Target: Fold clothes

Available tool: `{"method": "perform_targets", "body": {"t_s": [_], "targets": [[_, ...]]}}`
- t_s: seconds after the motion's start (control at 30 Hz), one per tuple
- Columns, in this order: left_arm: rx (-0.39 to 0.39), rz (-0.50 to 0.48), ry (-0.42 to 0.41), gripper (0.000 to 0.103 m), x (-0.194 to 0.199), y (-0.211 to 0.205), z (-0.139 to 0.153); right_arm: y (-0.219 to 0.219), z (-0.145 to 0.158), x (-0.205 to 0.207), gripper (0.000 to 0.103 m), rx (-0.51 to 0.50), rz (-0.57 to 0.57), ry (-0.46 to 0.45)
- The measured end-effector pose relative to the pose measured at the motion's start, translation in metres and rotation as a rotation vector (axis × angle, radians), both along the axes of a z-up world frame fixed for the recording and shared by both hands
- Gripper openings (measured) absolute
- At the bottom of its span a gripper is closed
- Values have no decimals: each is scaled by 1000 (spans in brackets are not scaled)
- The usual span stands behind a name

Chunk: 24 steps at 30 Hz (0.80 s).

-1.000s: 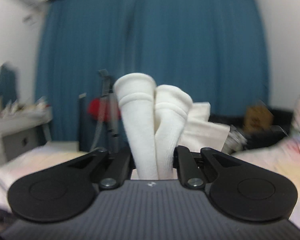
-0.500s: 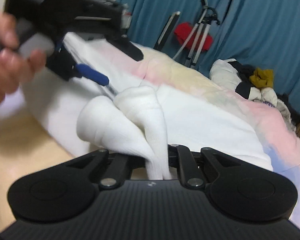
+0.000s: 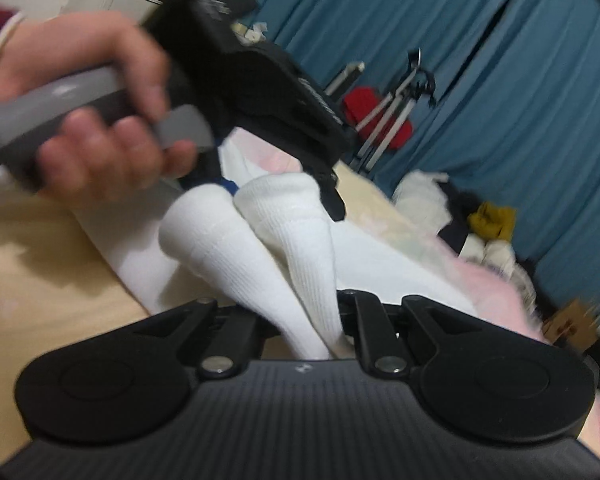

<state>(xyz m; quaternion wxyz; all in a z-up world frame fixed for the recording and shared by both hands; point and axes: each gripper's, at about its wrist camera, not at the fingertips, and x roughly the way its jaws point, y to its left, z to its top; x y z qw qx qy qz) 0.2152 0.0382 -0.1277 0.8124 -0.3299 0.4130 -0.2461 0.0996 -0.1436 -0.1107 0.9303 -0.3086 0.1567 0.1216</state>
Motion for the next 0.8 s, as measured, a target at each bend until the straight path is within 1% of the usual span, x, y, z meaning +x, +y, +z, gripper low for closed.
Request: {"method": "perform_targets", "body": {"t_s": [0.03, 0.07, 0.1, 0.13, 0.17, 0.2, 0.27, 0.33, 0.37, 0.4, 0.43, 0.47, 0.53, 0.57, 0.67, 0.73, 0.8], "targets": [[7, -7, 2, 58, 4, -2, 1, 1, -2, -1, 12, -12, 3, -22], [15, -14, 4, 43, 8, -5, 1, 2, -2, -1, 12, -18, 4, -43], [39, -18, -5, 27, 11, -9, 3, 3, -3, 0, 12, -23, 6, -63], [56, -16, -15, 18, 12, -11, 4, 4, -4, 0, 12, -27, 8, -83], [54, -19, -42, 13, 12, -11, 8, 4, -3, 0, 12, -23, 12, -101], [52, -22, -68, 11, 12, -10, 13, 4, -2, -1, 12, -14, 19, -122], [38, 3, -124, 10, 8, -5, 25, 7, 1, -1, 12, 14, 35, -150], [31, 35, -158, 10, 3, 2, 35, 9, 4, 1, 12, 71, 62, -143], [63, 43, -180, 10, 1, 4, 38, 10, 4, 4, 12, 102, 75, -120], [114, 45, -194, 10, 0, 4, 39, 11, 3, 8, 12, 128, 82, -89], [164, 45, -187, 10, 2, 2, 33, 10, 1, 12, 12, 152, 82, -57], [194, 47, -154, 10, 5, 1, 24, 9, 0, 16, 12, 176, 81, -25], [224, 43, -81, 11, 11, 0, 3, 4, -3, 23, 13, 232, 77, 48], [234, 36, -68, 11, 12, -1, -4, 1, -3, 23, 13, 259, 76, 79], [241, 31, -83, 12, 10, -2, -6, -7, 1, 25, 14, 344, 68, 155], [239, 27, -93, 13, 8, -1, -5, -14, 7, 26, 20, 418, 62, 199], [243, 34, -102, 18, 3, -1, -5, -23, 12, 26, 22, 497, 58, 249]]}}
